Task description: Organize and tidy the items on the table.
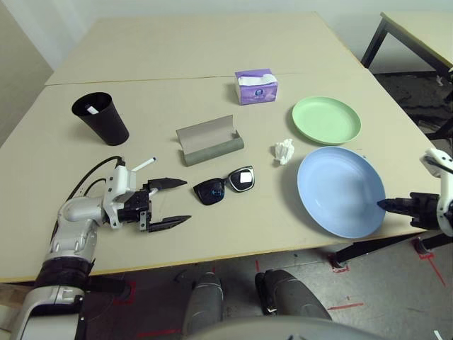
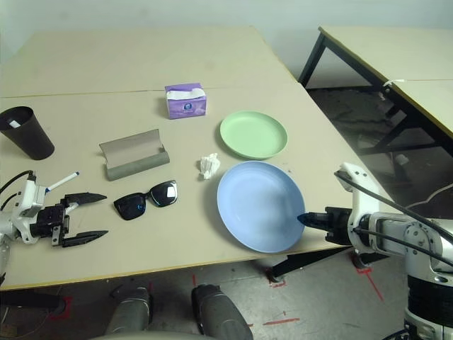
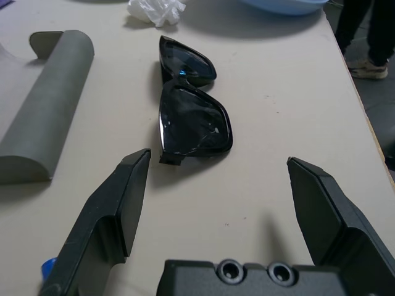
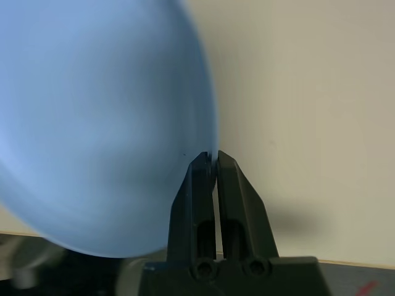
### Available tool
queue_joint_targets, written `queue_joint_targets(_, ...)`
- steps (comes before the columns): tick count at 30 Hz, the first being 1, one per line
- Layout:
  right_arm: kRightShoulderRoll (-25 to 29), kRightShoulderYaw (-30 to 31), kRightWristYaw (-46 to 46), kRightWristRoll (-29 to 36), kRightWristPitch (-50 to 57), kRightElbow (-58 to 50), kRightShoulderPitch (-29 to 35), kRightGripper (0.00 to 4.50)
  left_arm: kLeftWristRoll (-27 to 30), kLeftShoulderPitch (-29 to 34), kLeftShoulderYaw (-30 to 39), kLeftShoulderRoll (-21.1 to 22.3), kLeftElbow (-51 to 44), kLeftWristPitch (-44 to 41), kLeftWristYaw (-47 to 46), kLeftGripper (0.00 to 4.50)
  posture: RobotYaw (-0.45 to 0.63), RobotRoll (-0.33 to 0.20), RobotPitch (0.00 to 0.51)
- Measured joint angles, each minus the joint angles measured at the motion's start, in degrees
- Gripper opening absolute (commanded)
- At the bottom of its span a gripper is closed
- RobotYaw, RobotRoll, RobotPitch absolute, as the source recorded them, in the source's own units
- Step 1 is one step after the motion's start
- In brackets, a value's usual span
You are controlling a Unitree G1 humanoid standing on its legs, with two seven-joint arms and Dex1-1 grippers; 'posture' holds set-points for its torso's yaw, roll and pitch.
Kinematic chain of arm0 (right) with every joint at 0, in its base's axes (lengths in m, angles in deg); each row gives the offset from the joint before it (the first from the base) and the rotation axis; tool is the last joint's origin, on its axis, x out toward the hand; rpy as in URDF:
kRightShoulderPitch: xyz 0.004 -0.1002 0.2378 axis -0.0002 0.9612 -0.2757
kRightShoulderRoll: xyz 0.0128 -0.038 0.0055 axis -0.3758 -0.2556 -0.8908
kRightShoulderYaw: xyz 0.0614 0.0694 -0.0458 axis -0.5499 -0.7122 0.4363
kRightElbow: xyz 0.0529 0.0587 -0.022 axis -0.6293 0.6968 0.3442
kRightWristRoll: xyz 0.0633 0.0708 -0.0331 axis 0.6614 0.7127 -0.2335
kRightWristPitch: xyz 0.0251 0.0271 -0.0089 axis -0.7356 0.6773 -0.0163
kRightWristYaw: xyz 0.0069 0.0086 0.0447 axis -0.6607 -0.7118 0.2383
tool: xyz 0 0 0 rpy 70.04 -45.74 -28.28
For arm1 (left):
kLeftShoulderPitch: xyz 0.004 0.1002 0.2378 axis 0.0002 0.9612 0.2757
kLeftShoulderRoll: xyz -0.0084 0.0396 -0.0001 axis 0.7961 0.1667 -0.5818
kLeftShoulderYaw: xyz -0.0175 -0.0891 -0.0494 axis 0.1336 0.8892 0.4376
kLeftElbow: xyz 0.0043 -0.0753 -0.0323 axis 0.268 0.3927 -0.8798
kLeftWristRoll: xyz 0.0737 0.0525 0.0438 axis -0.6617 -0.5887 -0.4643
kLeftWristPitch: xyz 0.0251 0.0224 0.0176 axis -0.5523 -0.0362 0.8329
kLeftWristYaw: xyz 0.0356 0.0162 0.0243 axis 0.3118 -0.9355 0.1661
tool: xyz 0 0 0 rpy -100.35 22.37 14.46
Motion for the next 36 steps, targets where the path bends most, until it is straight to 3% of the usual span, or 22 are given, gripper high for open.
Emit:
queue_joint_targets(6,4.34,1.76,1.24,3.34,0.13,9.02,-14.52,0.03,-0.92,-0.36,-0.36,-0.53,0.13,0.32,-0.12,4.50,-0.11,0.000,0.129)
queue_joint_targets(12,5.17,10.75,2.61,2.70,0.03,20.98,-30.34,0.03,-1.18,-0.89,-0.73,-1.06,0.23,0.52,-0.43,4.50,-0.09,0.000,0.135)
queue_joint_targets(19,1.86,23.12,5.89,-7.10,-10.26,43.01,-48.33,0.03,-1.24,0.26,-0.69,-1.02,-0.01,0.79,-0.74,4.50,-0.08,0.000,0.140)
queue_joint_targets(23,-2.52,24.86,5.71,-14.43,-22.28,59.89,-56.69,0.03,-1.20,0.84,-0.63,-1.00,-0.59,0.81,-1.16,4.50,-0.06,0.000,0.140)
queue_joint_targets(28,-6.50,22.83,1.75,-20.19,-36.05,75.49,-61.71,0.03,-1.05,1.85,-0.32,-0.95,-1.58,0.74,-2.11,4.50,-0.05,0.000,0.142)
queue_joint_targets(36,-9.49,18.82,-3.18,-24.63,-46.28,83.24,-62.25,0.03,4.09,2.33,4.77,-1.50,-6.67,-6.13,-8.94,4.50,-0.02,0.000,0.151)
